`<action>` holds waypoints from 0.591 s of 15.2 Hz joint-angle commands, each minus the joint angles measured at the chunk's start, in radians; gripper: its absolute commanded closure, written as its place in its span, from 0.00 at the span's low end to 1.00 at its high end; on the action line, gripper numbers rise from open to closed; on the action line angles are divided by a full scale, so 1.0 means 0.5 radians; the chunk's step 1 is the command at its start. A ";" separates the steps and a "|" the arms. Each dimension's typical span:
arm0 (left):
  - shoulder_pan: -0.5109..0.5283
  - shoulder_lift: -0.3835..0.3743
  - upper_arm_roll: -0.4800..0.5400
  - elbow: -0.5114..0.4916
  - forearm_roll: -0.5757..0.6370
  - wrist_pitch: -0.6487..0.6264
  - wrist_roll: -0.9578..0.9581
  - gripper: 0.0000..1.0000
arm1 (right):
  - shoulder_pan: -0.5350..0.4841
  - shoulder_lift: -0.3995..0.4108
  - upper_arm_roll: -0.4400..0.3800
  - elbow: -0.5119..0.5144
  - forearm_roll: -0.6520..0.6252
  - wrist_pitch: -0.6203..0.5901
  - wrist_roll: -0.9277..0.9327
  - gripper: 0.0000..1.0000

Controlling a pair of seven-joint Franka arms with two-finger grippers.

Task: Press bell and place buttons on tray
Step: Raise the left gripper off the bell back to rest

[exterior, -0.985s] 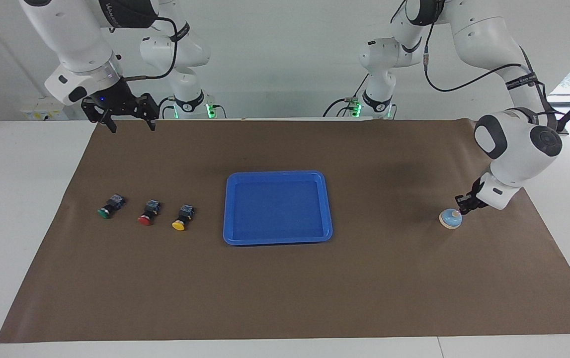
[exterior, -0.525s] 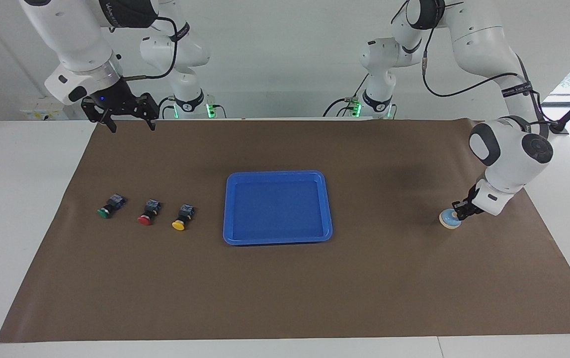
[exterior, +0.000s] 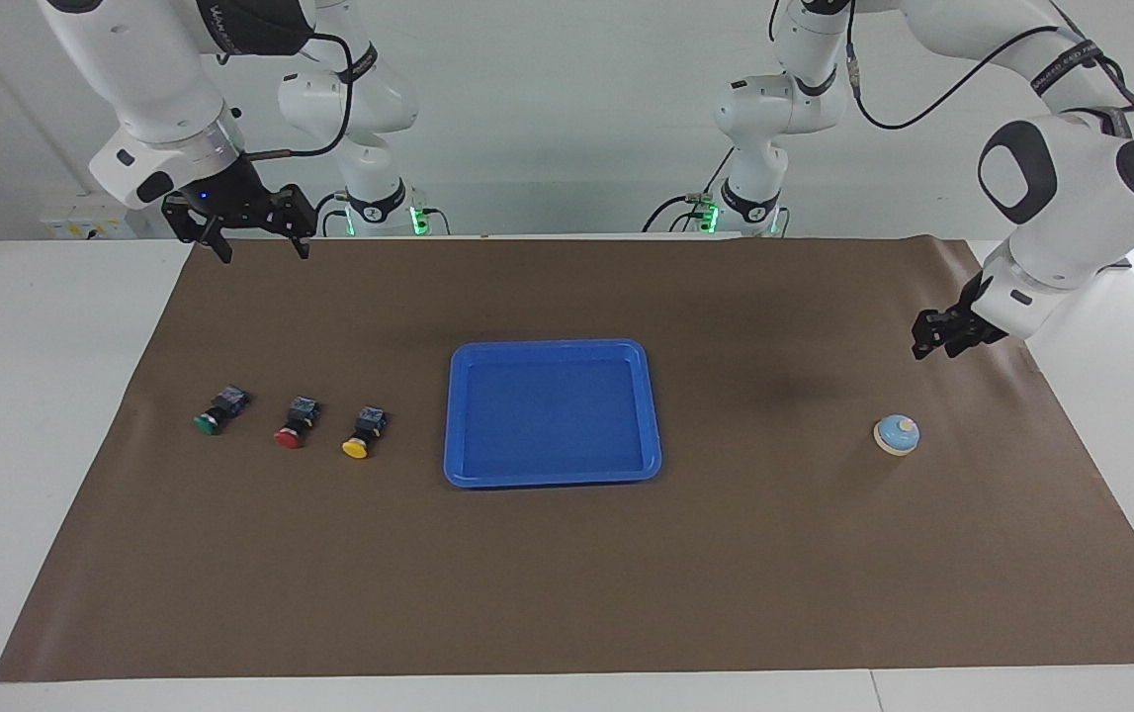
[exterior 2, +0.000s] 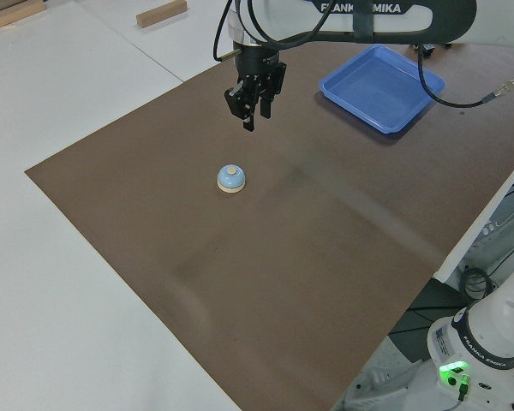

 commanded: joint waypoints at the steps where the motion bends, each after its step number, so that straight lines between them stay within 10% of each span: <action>1: -0.040 -0.217 0.006 -0.045 0.023 -0.219 -0.008 0.00 | -0.014 -0.051 -0.001 -0.051 0.034 -0.021 -0.054 0.00; 9: -0.037 -0.313 0.009 -0.067 0.023 -0.337 -0.005 0.00 | 0.001 -0.124 0.002 -0.216 0.034 0.059 -0.079 0.00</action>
